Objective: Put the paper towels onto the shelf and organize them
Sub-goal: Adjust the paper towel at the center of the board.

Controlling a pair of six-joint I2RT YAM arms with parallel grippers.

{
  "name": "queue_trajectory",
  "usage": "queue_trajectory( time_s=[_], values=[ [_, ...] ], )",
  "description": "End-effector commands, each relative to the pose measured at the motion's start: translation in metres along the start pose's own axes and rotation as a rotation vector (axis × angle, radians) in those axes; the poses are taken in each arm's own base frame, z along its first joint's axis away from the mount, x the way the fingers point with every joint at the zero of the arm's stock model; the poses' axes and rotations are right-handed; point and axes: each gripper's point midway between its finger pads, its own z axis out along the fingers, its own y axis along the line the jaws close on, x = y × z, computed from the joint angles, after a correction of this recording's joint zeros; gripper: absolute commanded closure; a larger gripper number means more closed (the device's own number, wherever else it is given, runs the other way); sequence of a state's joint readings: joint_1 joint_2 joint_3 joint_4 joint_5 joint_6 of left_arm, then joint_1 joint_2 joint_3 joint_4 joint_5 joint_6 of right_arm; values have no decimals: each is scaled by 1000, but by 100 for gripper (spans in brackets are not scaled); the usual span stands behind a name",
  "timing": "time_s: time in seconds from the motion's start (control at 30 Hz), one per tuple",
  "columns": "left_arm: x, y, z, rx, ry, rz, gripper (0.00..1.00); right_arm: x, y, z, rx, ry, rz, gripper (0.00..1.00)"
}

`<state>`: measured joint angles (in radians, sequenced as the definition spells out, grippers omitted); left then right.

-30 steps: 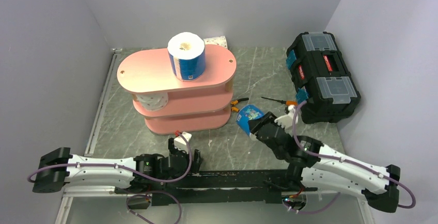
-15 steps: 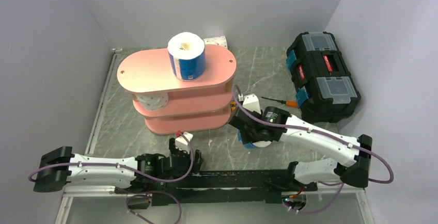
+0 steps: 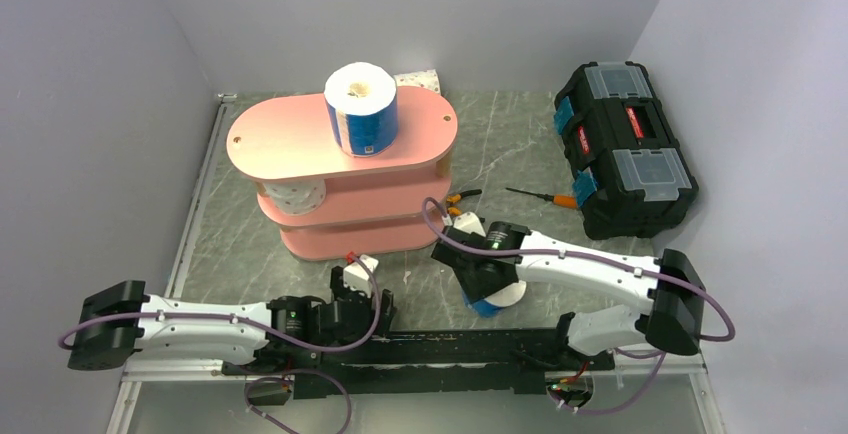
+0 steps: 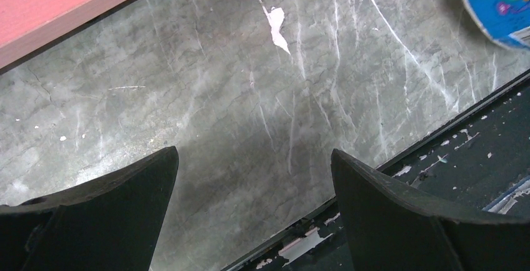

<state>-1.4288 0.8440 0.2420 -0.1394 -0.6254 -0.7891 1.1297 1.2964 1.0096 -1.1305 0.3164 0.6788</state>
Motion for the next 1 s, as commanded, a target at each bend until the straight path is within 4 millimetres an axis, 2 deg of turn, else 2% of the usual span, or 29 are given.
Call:
queue_trajectory(
  time_s=[0.0, 0.07, 0.17, 0.23, 0.33, 0.43, 0.53, 0.57, 0.63, 0.73, 0.87, 0.97],
  values=[
    [-17, -17, -2, 37, -31, -21, 1, -7, 15, 5, -39, -28, -28, 61],
    [-18, -18, -1, 37, -32, -19, 1, -5, 17, 7, -39, -19, -37, 54],
    [-17, -18, -1, 35, -30, -19, 1, -7, 15, 4, -20, -27, -34, 35],
    [-16, -18, -1, 35, -29, -20, 1, -12, 12, -5, -11, -52, -22, 25],
    [-16, -18, 0, 42, -30, -19, 1, -23, 10, -30, -48, -110, 11, 12],
    [-16, -19, 0, 45, -32, -20, 1, -34, 2, -56, -78, -181, 64, 8],
    [-16, -19, 0, 45, -33, -22, 1, -41, -23, -71, -47, -264, 169, 8],
    [-16, -19, 0, 46, -33, -22, 1, -43, -31, -70, -48, -282, 215, 8],
    [-15, -21, 1, 49, -31, -19, 1, -34, -46, -49, -60, -236, 284, 10],
    [-15, -21, 1, 47, -25, -15, 1, -25, -55, -23, -119, -195, 375, 12],
    [-13, -20, 1, 49, -23, -22, 1, -30, -59, -22, -130, -209, 453, 13],
    [-13, -18, 0, 46, -28, -28, 1, -20, -61, -8, -111, -170, 527, 13]
  ],
)
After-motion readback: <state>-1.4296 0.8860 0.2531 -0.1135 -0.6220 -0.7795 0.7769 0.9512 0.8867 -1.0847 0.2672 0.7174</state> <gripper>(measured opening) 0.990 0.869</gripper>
